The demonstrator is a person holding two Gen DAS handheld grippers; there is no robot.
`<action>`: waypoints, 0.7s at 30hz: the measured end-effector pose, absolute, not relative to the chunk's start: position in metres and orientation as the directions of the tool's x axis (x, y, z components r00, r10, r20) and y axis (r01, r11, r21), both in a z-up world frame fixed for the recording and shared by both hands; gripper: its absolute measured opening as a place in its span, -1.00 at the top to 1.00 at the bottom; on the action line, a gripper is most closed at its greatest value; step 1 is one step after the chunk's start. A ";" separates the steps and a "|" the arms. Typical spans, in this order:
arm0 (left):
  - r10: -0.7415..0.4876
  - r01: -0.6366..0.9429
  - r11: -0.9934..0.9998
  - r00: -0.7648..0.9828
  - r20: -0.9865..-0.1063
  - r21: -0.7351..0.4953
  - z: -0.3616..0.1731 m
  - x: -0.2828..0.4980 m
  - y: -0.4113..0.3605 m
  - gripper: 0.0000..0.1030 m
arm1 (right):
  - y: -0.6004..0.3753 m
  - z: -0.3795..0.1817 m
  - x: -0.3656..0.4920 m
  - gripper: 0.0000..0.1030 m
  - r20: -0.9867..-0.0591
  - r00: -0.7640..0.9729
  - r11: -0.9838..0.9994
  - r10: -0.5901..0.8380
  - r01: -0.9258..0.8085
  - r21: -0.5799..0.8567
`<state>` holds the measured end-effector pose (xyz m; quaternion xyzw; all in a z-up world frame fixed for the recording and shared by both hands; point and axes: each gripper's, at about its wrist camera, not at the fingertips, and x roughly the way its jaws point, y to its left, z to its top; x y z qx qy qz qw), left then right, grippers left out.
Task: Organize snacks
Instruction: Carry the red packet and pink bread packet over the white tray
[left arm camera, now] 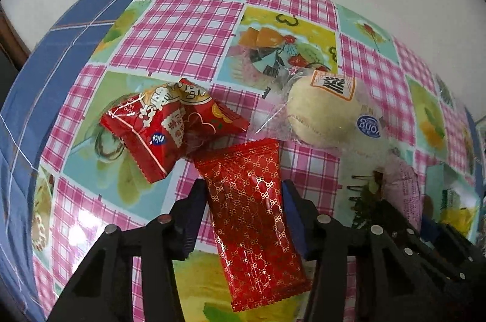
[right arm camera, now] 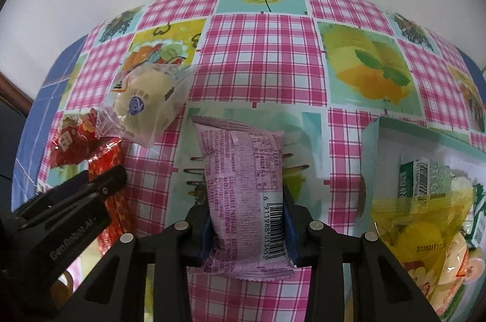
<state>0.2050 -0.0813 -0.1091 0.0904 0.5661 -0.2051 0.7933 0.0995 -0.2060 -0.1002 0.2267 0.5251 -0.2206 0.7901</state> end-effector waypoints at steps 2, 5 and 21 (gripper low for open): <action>-0.225 0.422 0.902 0.271 -0.936 -0.094 -0.108 0.206 -0.078 0.02 | -0.205 -0.099 0.100 0.23 -0.929 0.355 0.797 -0.103 0.588 0.136; -0.223 0.410 0.907 0.276 -0.935 -0.095 -0.102 0.205 -0.073 0.03 | -0.206 -0.093 0.096 0.23 -0.926 0.366 0.795 -0.092 0.587 0.153; -0.181 0.426 0.905 0.374 -0.910 -0.005 -0.043 0.154 -0.057 0.11 | -0.205 -0.037 0.049 0.23 -0.895 0.435 0.773 -0.102 0.601 0.204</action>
